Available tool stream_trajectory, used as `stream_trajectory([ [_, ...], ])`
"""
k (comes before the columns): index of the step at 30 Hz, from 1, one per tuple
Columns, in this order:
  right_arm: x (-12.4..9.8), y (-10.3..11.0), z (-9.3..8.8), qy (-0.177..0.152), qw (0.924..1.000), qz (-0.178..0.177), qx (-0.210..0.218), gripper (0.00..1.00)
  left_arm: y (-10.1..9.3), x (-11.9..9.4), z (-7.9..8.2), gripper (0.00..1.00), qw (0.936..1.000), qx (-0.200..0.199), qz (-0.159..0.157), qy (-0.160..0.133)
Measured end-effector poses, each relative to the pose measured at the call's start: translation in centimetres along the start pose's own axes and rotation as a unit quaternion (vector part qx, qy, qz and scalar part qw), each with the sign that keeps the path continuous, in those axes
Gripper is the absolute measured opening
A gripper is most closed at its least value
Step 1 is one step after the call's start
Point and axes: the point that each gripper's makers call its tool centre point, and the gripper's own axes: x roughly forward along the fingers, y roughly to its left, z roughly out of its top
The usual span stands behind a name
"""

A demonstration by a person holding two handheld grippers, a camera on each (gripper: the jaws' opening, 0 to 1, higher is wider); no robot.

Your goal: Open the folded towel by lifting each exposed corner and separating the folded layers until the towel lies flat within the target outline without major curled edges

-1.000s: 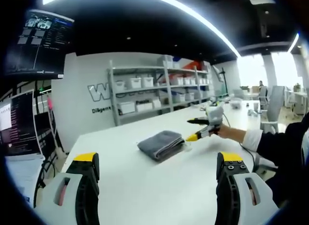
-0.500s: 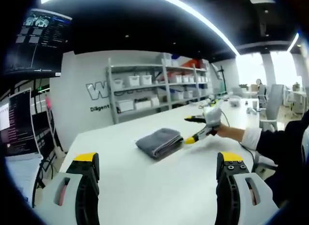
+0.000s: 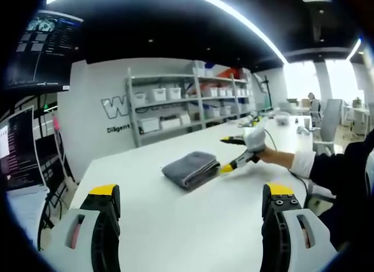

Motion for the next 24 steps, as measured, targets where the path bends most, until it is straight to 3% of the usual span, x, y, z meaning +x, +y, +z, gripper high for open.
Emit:
stream_trajectory([
  [5, 0.10, 0.60, 0.00, -0.001, 0.9999, 0.009, 0.007, 0.93, -0.09, 0.03, -0.12, 1.00, 1.0000, 0.002, -0.001, 0.003],
  [11, 0.11, 0.61, -0.23, -0.008, 0.9978, 0.017, 0.064, 0.86, -0.21, 0.00, -0.21, 0.99, 1.0000, 0.005, -0.002, 0.005],
  [24, 0.26, 1.03, -0.61, -0.006, 0.9942, 0.032, 0.102, 0.77, -0.35, -0.04, -0.25, 0.99, 1.0000, 0.007, -0.002, 0.007],
])
